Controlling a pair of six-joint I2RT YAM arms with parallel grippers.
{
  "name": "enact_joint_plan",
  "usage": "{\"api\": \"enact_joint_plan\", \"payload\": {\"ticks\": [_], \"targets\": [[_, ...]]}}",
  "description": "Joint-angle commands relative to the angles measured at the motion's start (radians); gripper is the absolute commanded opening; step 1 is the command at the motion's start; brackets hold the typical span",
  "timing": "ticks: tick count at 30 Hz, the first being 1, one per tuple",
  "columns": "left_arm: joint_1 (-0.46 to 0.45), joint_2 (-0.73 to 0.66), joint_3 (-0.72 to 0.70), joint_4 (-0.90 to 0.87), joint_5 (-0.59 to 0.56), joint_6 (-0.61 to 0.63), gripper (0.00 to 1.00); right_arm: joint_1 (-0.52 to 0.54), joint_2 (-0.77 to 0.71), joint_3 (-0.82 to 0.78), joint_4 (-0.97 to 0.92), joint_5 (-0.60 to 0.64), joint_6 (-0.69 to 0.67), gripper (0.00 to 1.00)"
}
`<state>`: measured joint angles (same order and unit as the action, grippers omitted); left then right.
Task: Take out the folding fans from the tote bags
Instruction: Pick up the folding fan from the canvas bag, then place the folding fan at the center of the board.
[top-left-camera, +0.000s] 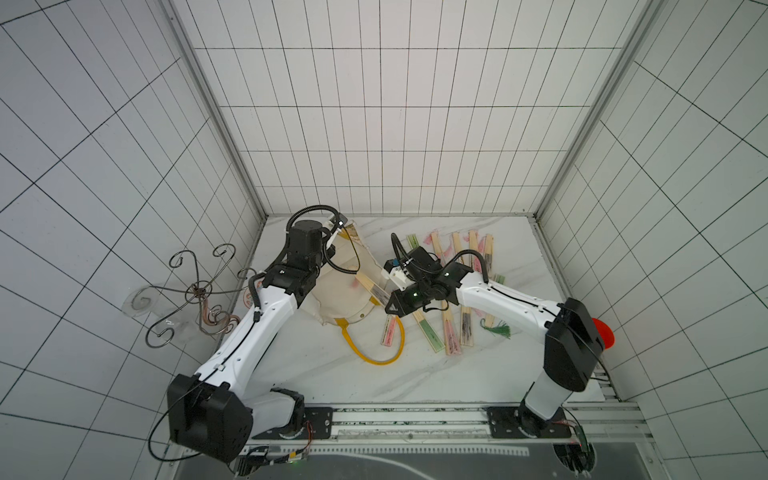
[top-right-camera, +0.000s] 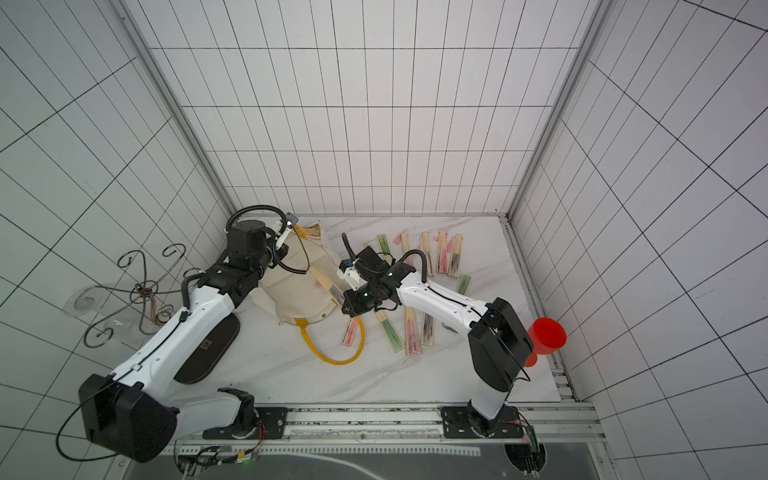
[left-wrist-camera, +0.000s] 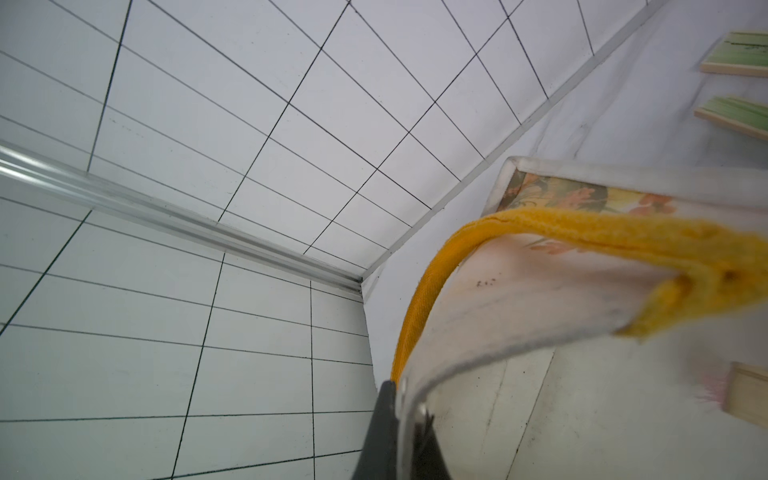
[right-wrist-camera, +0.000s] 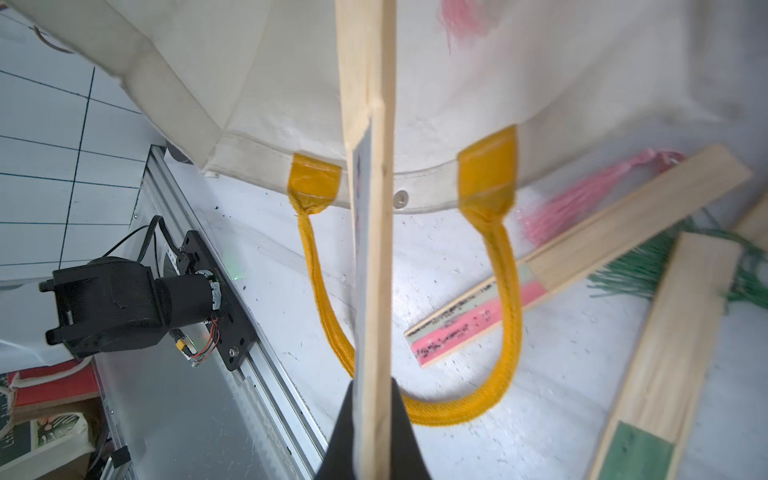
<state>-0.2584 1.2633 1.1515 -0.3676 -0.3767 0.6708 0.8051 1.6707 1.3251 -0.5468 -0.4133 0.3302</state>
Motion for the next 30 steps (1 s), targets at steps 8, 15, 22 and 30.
{"api": "enact_joint_plan", "payload": {"ticks": [8,15,22,30], "targets": [[0.049,0.099,0.246,-0.13,-0.091,-0.335,0.0,-0.107,-0.275,-0.184,-0.024,0.04,0.016,0.0],[0.12,0.159,0.436,-0.306,0.161,-0.626,0.0,-0.237,-0.348,-0.215,-0.025,0.03,0.021,0.0],[0.151,0.122,0.495,-0.358,0.311,-0.714,0.0,-0.323,-0.372,-0.233,-0.024,0.013,0.012,0.0],[0.223,0.065,0.498,-0.305,0.512,-0.983,0.0,-0.321,-0.415,-0.325,-0.045,0.044,-0.016,0.0]]}}
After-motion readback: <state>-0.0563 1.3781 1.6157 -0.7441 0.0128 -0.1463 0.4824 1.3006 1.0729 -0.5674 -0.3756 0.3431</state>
